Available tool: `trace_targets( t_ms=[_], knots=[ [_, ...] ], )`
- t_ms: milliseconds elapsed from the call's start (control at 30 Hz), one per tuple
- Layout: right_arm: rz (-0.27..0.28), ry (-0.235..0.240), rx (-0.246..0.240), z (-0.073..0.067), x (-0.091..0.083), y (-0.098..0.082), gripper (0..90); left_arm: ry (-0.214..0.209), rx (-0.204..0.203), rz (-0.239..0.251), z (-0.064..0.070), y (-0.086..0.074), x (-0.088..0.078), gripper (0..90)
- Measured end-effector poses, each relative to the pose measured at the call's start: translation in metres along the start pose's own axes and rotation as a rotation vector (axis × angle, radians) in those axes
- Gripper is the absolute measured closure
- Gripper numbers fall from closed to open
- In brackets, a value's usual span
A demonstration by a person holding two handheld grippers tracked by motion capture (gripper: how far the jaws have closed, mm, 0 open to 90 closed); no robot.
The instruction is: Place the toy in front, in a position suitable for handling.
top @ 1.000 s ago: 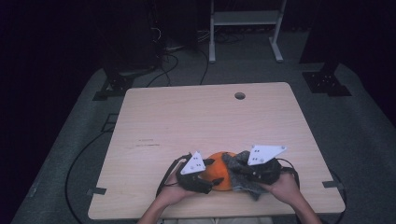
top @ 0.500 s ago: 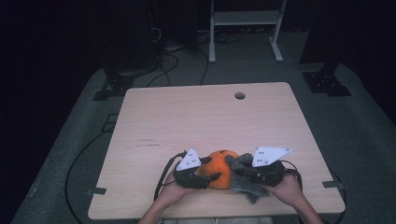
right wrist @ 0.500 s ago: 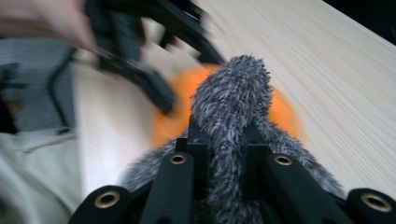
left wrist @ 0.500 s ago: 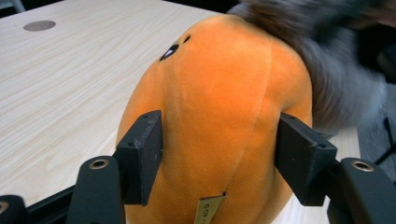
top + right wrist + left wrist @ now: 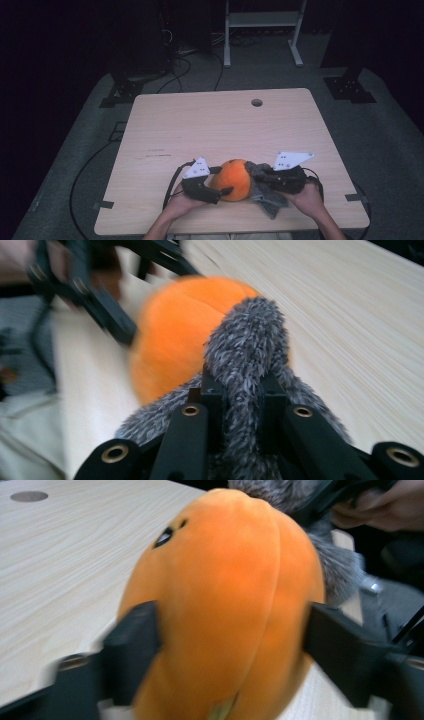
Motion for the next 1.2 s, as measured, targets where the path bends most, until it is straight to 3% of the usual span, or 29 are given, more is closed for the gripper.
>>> trace_targets(
  t_ms=[67, 133, 233, 333, 400, 467, 533, 600, 767, 833, 900, 1000, 1100, 1167, 1200],
  knots=[
    [0.021, 0.038, -0.045, -0.015, 0.003, 0.008, 78.2, 0.003, 0.009, -0.003, 0.000, -0.001, -0.001, 20.9],
    [0.023, 0.045, -0.058, -0.018, 0.004, 0.010, 78.2, -0.012, 0.028, -0.003, -0.003, -0.004, -0.008, 31.0],
    [0.020, 0.039, -0.004, -0.004, 0.005, 0.004, 78.3, -0.012, 0.024, -0.009, -0.008, -0.008, -0.016, 37.4],
    [-0.042, 0.000, 0.040, 0.011, 0.011, -0.011, 78.3, -0.016, -0.013, 0.003, -0.012, -0.009, -0.019, 38.2],
    [-0.027, 0.025, 0.055, 0.009, 0.010, -0.010, 78.2, -0.009, -0.017, 0.004, -0.012, -0.008, -0.017, 38.8],
    [0.013, 0.064, 0.026, -0.001, 0.007, 0.000, 78.2, -0.009, 0.017, -0.002, -0.008, -0.008, -0.015, 39.7],
    [0.039, 0.097, -0.009, -0.010, 0.005, 0.010, 78.1, -0.013, 0.083, -0.020, 0.000, -0.008, -0.013, 39.8],
    [0.038, 0.099, -0.018, -0.010, 0.006, 0.012, 78.1, -0.006, 0.154, -0.048, 0.005, -0.009, -0.013, 40.0],
    [0.031, 0.069, 0.070, 0.014, 0.002, 0.003, 78.2, -0.025, 0.248, -0.072, 0.017, -0.009, -0.008, 40.4],
    [-0.002, 0.074, 0.105, 0.022, 0.004, -0.006, 78.1, -0.024, 0.245, -0.072, 0.018, -0.008, -0.006, 36.5],
    [-0.022, 0.078, 0.117, 0.025, 0.005, -0.012, 78.2, -0.011, 0.199, -0.061, 0.015, -0.006, -0.002, 24.2],
    [0.004, 0.098, 0.093, 0.020, -0.002, -0.003, 78.2, -0.004, 0.177, -0.044, 0.014, -0.005, 0.003, 19.9],
    [0.053, 0.163, 0.030, 0.000, -0.008, 0.016, 78.1, -0.002, 0.230, -0.052, 0.019, -0.004, 0.003, 30.7],
    [0.026, 0.139, -0.025, -0.006, -0.003, 0.020, 78.1, 0.012, 0.242, -0.055, 0.020, -0.003, 0.001, 35.6],
    [0.026, 0.136, -0.018, -0.004, -0.001, 0.020, 78.2, 0.014, 0.237, -0.047, 0.019, -0.003, -0.001, 38.5]
  ],
)
Point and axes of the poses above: each handheld gripper's, and its own axes: x roughly forward along the jaws, y roughly out of its top, z roughly to its right, the point moved 6 cm from there along x, roughly forward along the jaws, and after that the axes turned 4 degrees about -y, right-handed, at the moved point
